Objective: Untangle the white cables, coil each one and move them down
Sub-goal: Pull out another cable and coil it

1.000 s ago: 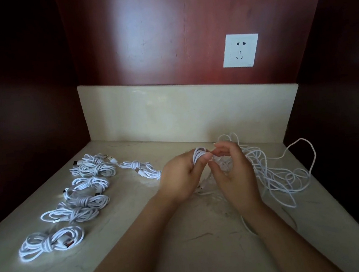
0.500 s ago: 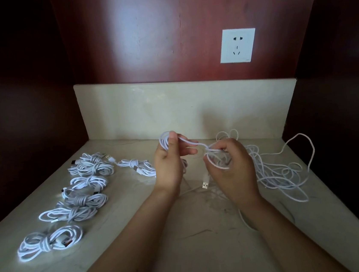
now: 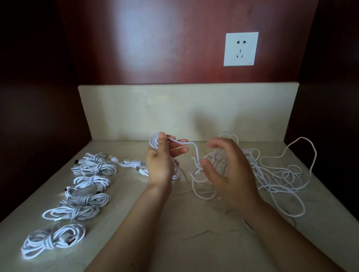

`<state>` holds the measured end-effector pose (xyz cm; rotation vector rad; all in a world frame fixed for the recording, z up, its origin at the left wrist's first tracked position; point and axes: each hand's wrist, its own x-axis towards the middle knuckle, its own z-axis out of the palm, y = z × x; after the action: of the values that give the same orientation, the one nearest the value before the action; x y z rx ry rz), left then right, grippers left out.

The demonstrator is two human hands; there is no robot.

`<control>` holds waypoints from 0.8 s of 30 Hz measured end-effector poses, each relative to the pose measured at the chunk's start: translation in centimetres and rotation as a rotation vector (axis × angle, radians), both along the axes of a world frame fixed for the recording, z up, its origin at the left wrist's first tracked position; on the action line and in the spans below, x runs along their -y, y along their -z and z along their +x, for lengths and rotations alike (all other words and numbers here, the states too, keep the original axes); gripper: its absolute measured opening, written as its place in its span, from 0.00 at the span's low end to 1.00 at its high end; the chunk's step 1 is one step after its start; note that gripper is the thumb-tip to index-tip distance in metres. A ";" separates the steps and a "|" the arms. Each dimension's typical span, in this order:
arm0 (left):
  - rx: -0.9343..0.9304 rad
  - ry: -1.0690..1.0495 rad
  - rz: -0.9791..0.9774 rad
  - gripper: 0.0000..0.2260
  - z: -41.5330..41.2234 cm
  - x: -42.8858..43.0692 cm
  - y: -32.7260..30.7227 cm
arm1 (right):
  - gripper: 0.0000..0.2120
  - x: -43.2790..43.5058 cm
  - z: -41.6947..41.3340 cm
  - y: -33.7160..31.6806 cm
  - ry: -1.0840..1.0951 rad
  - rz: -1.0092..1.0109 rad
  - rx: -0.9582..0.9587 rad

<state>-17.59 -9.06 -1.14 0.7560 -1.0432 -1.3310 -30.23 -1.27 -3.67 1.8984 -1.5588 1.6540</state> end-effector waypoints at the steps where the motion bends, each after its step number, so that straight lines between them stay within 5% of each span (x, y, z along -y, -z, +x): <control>1: 0.026 0.023 -0.034 0.17 -0.2 -0.2 0.0 | 0.17 0.0 0.5 0.0 -0.044 -0.014 0.080; 5: 0.072 0.087 -0.104 0.16 -0.7 -0.8 0.0 | 0.21 0.3 2.5 0.4 -0.182 0.007 0.340; 9: 0.000 0.139 -0.089 0.15 -0.6 -0.5 -0.2 | 0.15 0.9 2.2 1.4 -0.178 0.113 0.454; 11: -0.065 0.186 -0.031 0.15 -0.4 -0.3 -0.3 | 0.07 1.1 1.6 2.0 -0.154 0.208 0.291; 18: -0.448 0.279 0.113 0.18 0.3 0.3 -0.9 | 0.10 2.0 -0.5 2.5 0.226 0.287 -0.419; 24: -0.319 0.194 0.114 0.17 0.4 0.8 -0.2 | 0.10 1.4 -3.5 2.0 0.452 0.491 -0.427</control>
<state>-17.18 -9.89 -0.94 0.5118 -0.8048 -1.6284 -33.69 -2.67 -5.70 1.7434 -2.1081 0.6711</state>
